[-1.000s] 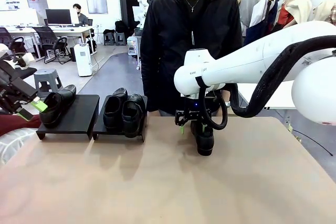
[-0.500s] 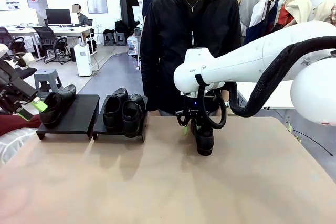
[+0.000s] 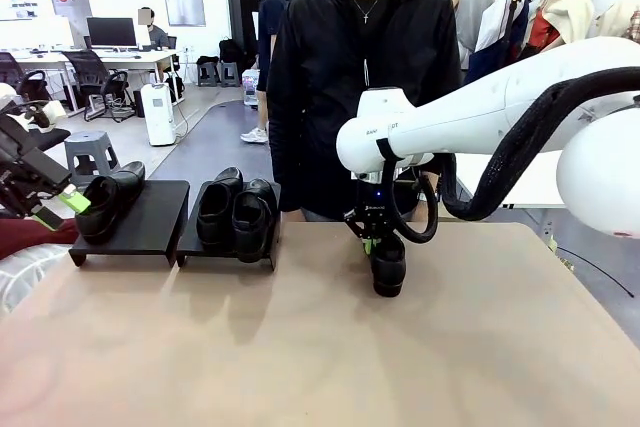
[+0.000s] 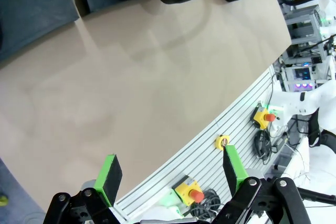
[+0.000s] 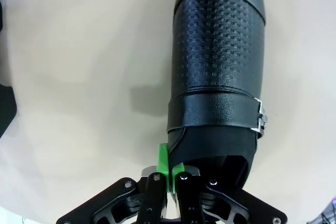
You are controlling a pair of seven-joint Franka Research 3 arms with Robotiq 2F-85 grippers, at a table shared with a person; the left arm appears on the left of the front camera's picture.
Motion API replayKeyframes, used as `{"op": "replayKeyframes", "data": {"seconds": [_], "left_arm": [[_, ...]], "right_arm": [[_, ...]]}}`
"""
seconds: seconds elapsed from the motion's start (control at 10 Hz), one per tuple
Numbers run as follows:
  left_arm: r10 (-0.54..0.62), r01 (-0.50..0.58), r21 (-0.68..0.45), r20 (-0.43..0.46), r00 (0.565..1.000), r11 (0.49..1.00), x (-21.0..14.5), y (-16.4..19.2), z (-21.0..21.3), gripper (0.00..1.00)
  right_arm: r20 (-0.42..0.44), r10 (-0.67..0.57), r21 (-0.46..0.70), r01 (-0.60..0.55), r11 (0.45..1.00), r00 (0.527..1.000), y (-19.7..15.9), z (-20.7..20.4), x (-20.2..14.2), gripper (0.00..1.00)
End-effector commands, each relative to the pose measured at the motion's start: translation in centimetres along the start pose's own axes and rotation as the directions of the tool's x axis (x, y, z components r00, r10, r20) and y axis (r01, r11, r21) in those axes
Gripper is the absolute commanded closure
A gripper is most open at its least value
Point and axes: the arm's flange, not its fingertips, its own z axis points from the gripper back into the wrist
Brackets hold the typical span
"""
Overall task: Organize the shoes by placing them on the stand.
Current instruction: Pick up one Shoe and place it in the middle of the table.
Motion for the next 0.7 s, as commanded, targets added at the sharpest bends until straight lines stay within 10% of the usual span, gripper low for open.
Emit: {"op": "replayKeyframes", "data": {"seconds": [0.0, 0.3, 0.6], "left_arm": [[-0.014, 0.014, 0.001, -0.007, 1.000, 1.000, -0.4, 0.2, 0.2, 0.00], [-0.014, 0.014, 0.001, -0.007, 1.000, 1.000, -0.4, 0.2, 0.2, 0.00], [-0.014, 0.014, 0.001, -0.007, 1.000, 1.000, -0.4, 0.2, 0.2, 0.00]], "right_arm": [[-0.032, 0.046, -0.001, -0.046, 0.999, 0.998, -1.7, 1.6, -2.2, 1.00], [-0.132, 0.106, 0.068, -0.098, 0.993, 0.986, -3.5, 8.5, -11.4, 1.00], [-0.020, 0.062, 0.004, -0.061, 0.998, 0.998, -1.5, 10.5, -22.8, 1.00]]}}
